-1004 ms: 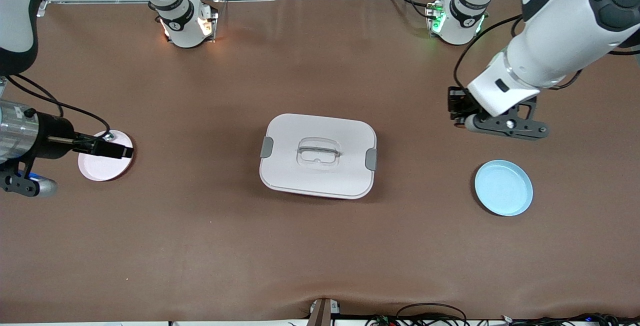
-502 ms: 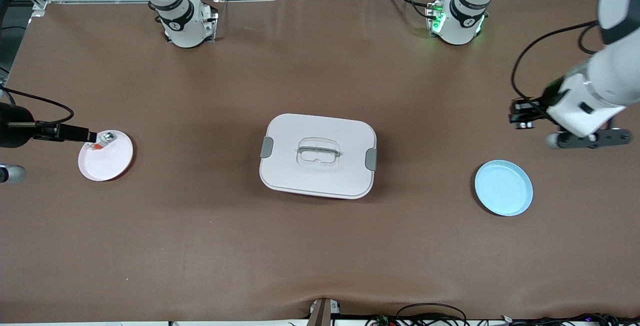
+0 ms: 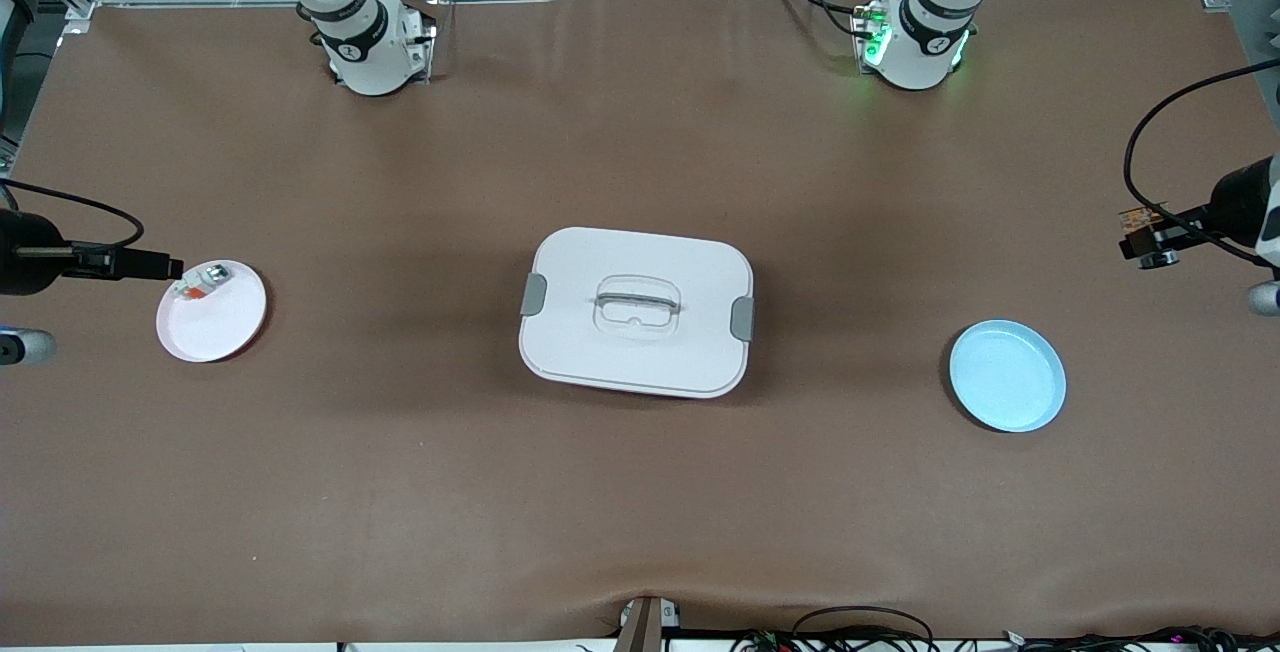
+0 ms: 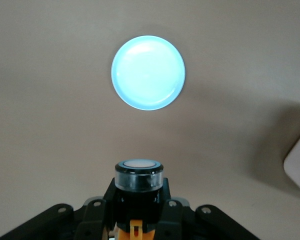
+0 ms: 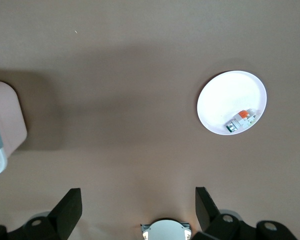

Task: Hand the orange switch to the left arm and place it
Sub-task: 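Move the switch over the blue plate while the right gripper returns to rest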

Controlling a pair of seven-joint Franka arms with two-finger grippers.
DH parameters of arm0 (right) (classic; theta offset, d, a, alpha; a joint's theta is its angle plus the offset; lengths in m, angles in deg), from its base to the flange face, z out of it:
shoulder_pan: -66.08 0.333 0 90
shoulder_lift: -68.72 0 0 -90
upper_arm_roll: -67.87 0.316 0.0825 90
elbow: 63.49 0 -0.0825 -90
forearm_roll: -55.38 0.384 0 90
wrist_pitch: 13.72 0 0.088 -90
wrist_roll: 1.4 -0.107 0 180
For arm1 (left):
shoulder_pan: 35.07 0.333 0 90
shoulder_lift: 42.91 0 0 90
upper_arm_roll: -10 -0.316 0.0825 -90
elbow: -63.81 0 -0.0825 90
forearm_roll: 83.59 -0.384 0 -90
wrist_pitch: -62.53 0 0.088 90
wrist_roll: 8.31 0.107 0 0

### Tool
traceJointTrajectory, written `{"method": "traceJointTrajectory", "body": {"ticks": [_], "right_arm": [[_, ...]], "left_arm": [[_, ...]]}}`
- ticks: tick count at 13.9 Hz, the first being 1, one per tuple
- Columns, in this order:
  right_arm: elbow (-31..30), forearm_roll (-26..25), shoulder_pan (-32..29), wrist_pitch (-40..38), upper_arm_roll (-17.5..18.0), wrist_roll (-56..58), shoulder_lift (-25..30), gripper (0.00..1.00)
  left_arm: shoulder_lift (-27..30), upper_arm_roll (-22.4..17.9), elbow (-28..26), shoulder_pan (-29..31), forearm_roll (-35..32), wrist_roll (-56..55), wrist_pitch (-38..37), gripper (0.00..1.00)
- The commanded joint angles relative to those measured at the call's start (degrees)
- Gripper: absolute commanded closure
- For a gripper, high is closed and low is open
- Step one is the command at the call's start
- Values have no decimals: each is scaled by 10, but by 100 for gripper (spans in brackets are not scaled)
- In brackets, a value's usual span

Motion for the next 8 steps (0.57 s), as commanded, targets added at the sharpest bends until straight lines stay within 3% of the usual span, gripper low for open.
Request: {"method": "traceJointTrajectory", "body": {"ticks": [1,5,8], "right_arm": [[-27,-34,-8,6,9,29,9,0],[-47,-54,-8,21,9,33,11,0],[-47,-57,-3,33,10,24,14,0]], "left_arm": [[2,3,-1,2,-18,-151,12,100],[-15,3,-22,2,-19,-380,84,100],[-13,3,-98,6,-60,-446,171,100]]}}
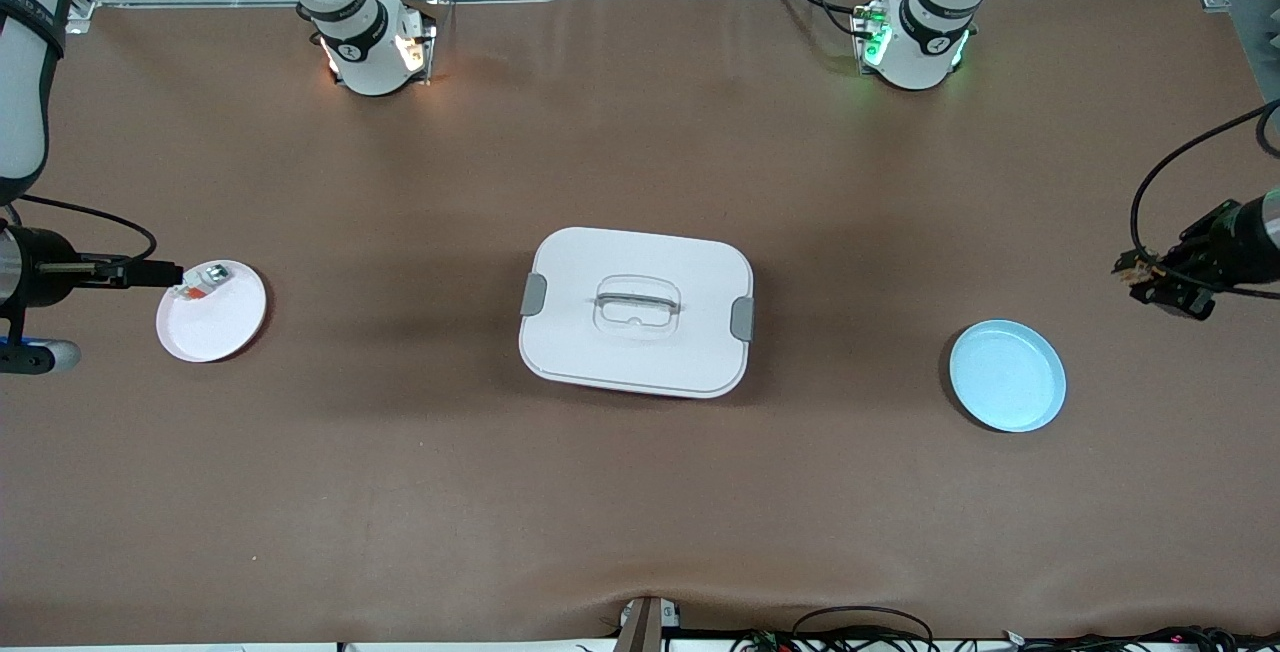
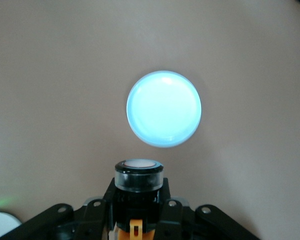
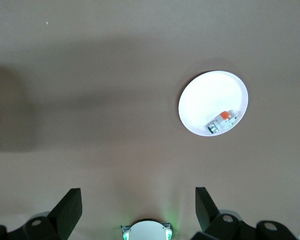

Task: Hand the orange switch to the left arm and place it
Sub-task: 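Move the switch over the blue plate while the right gripper returns to rest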

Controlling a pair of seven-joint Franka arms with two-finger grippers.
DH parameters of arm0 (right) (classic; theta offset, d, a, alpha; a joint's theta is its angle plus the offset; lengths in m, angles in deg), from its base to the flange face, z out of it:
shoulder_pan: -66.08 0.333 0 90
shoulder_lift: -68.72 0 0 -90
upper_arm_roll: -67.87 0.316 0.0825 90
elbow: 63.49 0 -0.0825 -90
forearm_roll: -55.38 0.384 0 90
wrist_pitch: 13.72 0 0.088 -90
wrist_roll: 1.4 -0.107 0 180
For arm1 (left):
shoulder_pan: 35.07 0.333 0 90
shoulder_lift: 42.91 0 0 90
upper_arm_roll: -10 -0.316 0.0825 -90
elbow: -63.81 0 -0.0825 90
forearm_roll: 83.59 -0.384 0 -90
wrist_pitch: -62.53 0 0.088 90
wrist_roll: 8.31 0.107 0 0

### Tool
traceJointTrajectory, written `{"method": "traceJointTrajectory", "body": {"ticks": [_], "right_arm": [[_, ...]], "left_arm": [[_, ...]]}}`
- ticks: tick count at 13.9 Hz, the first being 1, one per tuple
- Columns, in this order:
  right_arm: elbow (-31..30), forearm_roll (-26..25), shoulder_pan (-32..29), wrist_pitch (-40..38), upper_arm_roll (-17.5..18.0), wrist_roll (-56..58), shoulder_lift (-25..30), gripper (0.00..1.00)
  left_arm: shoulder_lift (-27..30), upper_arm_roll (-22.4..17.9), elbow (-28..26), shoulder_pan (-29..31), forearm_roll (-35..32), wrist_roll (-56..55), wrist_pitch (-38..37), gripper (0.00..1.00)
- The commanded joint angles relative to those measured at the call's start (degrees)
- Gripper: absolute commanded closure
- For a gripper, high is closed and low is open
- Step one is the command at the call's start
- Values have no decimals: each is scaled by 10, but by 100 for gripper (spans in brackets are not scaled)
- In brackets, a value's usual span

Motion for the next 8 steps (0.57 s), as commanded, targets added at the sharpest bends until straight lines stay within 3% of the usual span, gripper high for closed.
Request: {"method": "traceJointTrajectory", "body": {"ticks": [1,5,8], "right_arm": [[-11,-14,-1,5,11,0,14,0],[-5,-12,-1,-12,11,-5,26,0],[-5,-5,-13,-17,10,-5,63,0]], "left_arm": [[8,2,-71,7,-24,-63,72,100],[-5,3,-130,15,-26,-122,138,100],[-43,2,-130,13,-28,-184,180,100]]}}
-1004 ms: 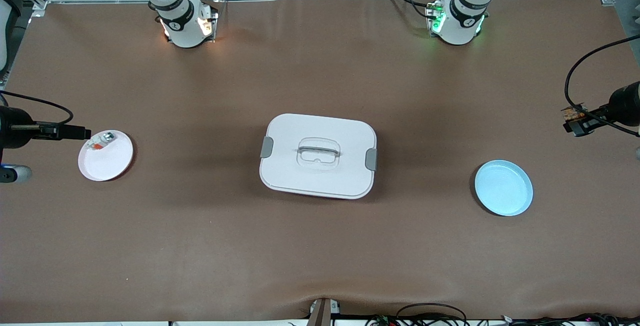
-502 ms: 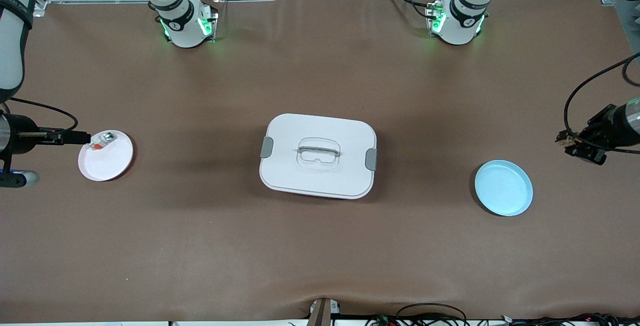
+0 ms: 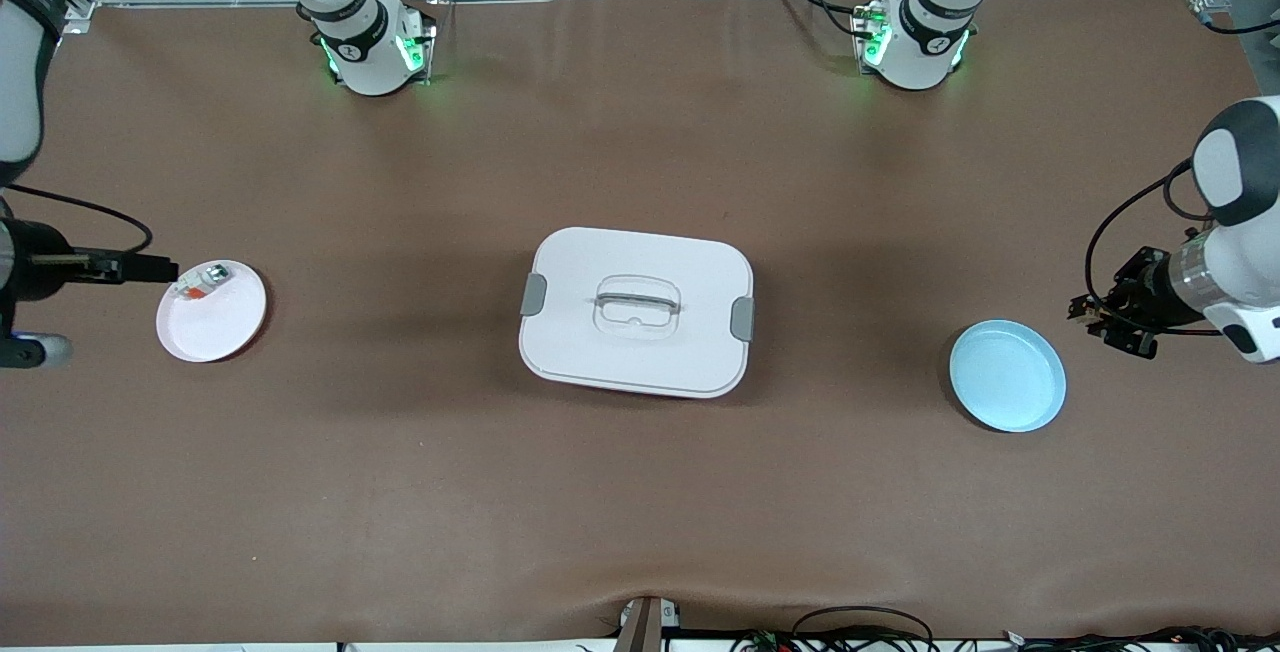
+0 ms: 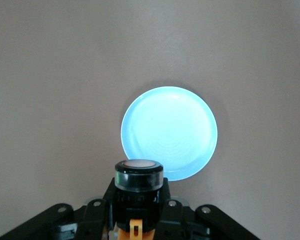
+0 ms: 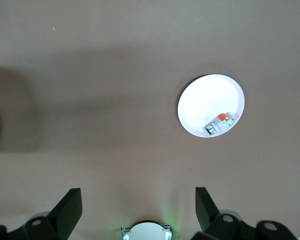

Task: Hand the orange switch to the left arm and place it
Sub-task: 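Move the switch over the blue plate while the right gripper returns to rest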

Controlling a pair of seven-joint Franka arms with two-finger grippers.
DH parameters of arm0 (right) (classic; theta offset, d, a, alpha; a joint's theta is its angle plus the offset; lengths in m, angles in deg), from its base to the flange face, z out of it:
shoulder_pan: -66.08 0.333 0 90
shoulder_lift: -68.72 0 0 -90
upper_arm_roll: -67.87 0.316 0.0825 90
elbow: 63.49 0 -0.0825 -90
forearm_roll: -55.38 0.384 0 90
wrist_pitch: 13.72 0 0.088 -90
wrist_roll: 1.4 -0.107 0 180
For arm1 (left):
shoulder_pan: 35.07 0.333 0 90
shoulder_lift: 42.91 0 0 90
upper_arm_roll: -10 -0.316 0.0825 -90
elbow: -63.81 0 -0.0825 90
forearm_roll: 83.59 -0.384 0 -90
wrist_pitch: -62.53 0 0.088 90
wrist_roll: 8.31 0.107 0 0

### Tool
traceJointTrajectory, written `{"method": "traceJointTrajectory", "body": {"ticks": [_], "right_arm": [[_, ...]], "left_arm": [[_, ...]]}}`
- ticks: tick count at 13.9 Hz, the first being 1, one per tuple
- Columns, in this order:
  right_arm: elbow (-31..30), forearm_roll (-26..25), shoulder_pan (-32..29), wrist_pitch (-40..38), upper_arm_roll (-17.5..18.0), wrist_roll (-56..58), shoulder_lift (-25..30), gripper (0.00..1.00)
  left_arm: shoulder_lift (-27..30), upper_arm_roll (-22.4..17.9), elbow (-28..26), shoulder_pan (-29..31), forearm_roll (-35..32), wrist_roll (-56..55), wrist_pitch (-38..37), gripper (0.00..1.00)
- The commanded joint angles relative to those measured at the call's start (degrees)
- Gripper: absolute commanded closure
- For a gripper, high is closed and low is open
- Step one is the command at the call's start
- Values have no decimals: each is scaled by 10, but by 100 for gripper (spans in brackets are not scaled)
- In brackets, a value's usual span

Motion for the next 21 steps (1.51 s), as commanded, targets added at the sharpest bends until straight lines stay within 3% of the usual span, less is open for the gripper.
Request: {"method": "traceJointTrajectory", "body": {"ticks": [1,4,11,13,16,17,21], "right_arm": [[-12,-4,-10,-8,6,-4,38,0],[-12,-4,-13,-9,5,-4,46,0],[-22,-1,-11,-5,7,-5,71,0],[-77,-1,-13,25,7,-6,103,0],[-240,-1,-12,131,7,-9,206,0],[-269,5,-13,150,7,-9,227,0],[-283,25,-14,151,5,-12,244,0]], "left_arm": [[-31,3,-4,1,-22,-67,42,100],[-75,3,-2,-2,-67,-140,66,100],[-126,4,-10,-6,-67,-155,136,100],[-134,4,-29,-6,-67,-155,184,100],[-143,4,-47,-6,-67,-155,230,100],[-146,4,-49,-6,-68,-154,230,100],[-148,3,-75,-6,-82,-157,265,100]]}}
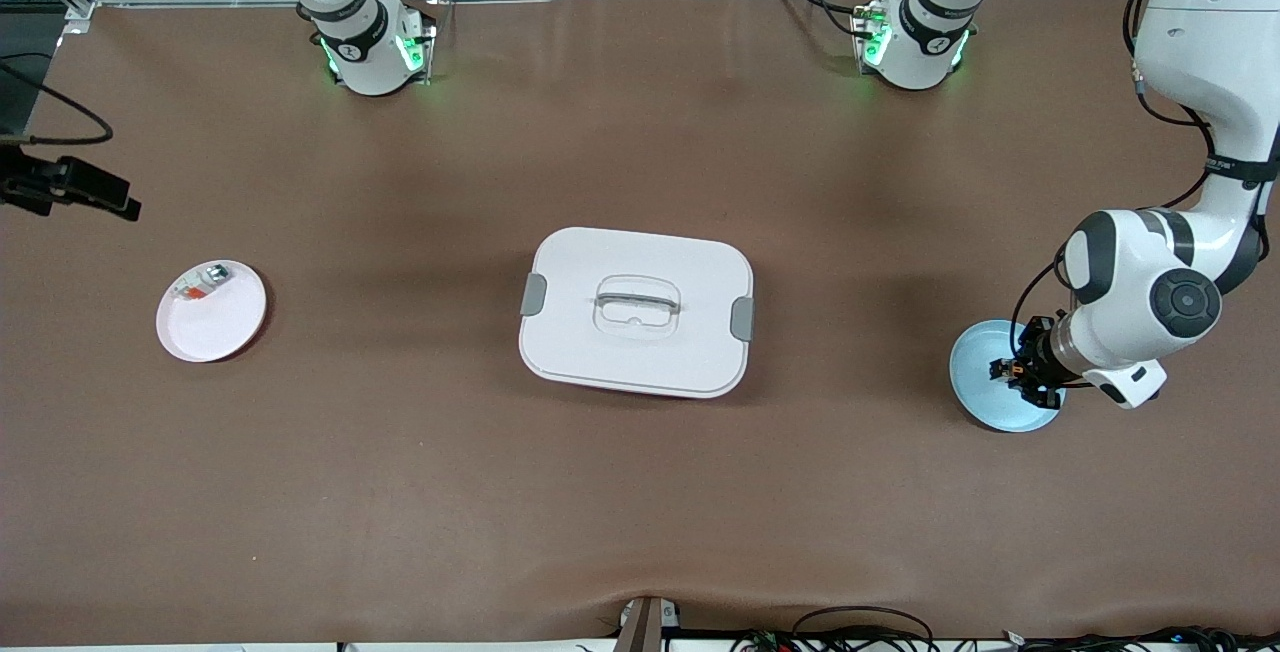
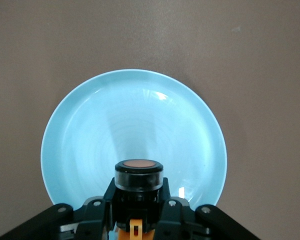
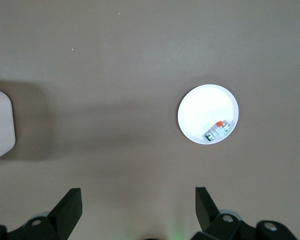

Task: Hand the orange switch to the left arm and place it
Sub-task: 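Lower the switch onto the blue plate and open the left gripper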

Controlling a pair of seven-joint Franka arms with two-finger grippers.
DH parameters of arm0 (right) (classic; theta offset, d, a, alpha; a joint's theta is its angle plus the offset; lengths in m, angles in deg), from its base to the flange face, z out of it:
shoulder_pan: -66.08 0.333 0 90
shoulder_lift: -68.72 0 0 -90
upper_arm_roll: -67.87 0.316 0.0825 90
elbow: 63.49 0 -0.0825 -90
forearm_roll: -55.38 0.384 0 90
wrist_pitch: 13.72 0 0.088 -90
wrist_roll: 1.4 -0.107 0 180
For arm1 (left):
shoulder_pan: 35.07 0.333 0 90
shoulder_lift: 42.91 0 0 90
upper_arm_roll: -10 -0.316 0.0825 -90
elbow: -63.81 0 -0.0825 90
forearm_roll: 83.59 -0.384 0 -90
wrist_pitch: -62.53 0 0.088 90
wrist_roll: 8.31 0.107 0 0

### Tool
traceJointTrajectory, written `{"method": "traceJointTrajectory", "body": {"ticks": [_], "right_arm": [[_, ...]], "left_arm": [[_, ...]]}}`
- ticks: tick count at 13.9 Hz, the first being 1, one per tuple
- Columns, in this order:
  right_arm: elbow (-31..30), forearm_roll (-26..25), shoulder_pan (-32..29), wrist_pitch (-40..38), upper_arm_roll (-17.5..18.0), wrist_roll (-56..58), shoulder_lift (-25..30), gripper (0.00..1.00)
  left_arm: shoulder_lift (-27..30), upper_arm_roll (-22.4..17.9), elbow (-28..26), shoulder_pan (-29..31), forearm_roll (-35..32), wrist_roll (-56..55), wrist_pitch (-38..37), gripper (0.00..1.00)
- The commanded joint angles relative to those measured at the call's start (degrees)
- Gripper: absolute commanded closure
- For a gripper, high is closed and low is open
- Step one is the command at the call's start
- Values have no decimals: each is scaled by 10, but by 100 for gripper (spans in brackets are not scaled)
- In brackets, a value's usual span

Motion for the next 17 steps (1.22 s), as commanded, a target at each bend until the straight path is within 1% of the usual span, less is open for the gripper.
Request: {"method": "traceJointTrajectory", "body": {"ticks": [1,4,5,11,17], "right_arm": [[-37,13,-8,13,5,-18,28,0],[-37,13,-4,17,7,-28,34,0],[-36,9,-4,20,8,-28,35,0],[-39,-1,8,24,11,-28,44,0],[-63,-1,7,34,10,-28,63,0]], "left_arm": [[2,2,-19,1,-26,-18,27,100],[-8,2,-28,7,-73,-42,45,100],[-11,2,-29,9,-78,-45,50,100],[-20,2,-32,11,-78,-49,62,100],[-26,2,-35,18,-78,-51,62,100]]}}
